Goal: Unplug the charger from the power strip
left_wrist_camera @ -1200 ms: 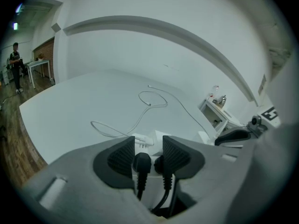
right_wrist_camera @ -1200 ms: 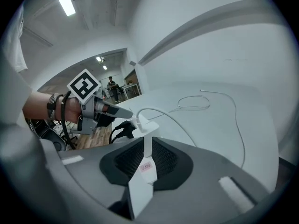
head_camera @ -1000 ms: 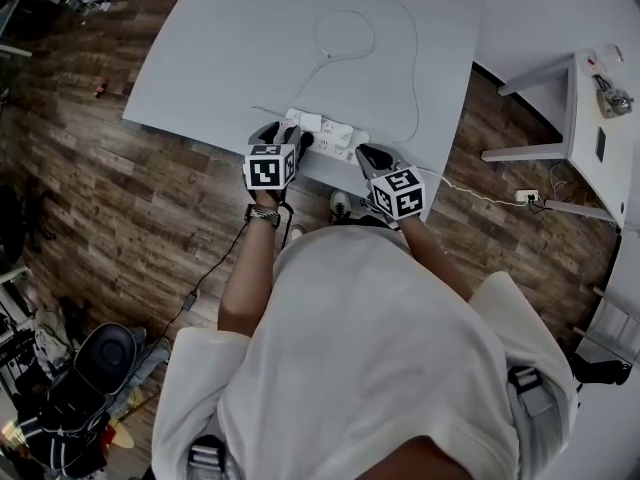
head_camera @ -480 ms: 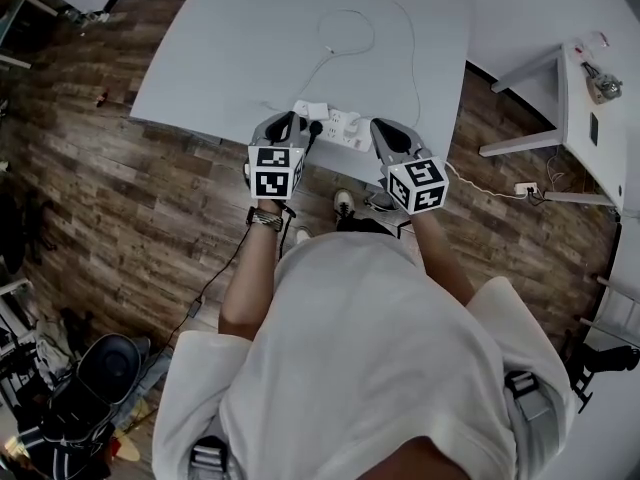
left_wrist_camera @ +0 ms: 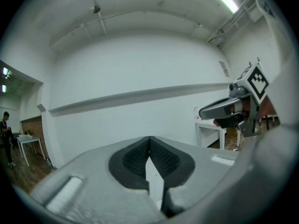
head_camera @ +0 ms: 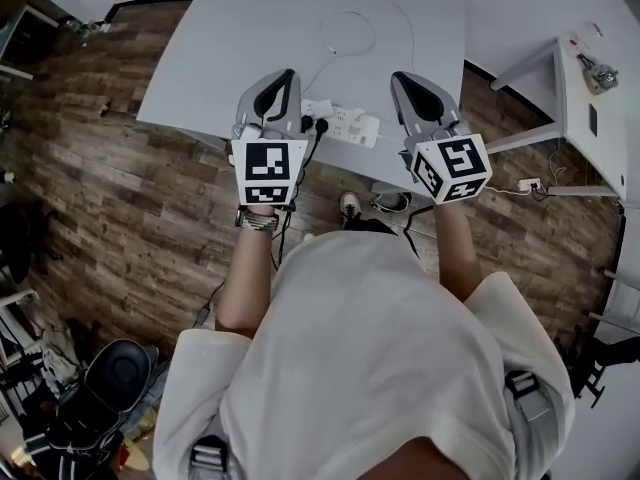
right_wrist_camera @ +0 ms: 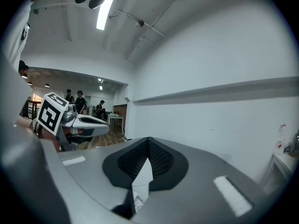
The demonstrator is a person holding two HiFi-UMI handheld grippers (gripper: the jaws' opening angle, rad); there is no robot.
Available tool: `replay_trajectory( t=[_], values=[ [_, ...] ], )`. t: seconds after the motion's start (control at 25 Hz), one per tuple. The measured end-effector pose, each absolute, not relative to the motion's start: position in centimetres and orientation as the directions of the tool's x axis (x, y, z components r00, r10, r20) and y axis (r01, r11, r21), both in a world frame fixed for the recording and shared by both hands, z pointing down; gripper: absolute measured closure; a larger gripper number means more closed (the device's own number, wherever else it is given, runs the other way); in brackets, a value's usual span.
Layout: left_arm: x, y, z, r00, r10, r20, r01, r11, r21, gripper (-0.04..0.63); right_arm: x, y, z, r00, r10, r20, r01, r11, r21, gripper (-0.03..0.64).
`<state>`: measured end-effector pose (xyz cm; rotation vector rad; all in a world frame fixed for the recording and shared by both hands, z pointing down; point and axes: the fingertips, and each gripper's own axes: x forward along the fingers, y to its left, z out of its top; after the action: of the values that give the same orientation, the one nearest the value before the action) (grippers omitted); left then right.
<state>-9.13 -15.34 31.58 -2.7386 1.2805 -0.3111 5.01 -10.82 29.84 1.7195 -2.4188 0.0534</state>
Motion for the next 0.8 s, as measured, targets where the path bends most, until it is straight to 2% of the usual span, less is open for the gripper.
replay_trajectory(
  t=[0.32,0.8],
  values=[
    [-9.0,-13.9,22.4,0.634,-0.772,-0.044,-0.747,-0.597,-0.292,0.591,4.8,-10.3,20.7,-0.339,-0.941,0.000,-0.930,0.335,0.152,0.615],
    [-8.9,-12.9,21.6,0.632,-0.774,-0.045,-0.745,-0.590,-0.310,0.591,4.3,-9.0,19.8,-0.346,-0.938,-0.013,-0.925,0.339,0.171,0.615]
  ],
)
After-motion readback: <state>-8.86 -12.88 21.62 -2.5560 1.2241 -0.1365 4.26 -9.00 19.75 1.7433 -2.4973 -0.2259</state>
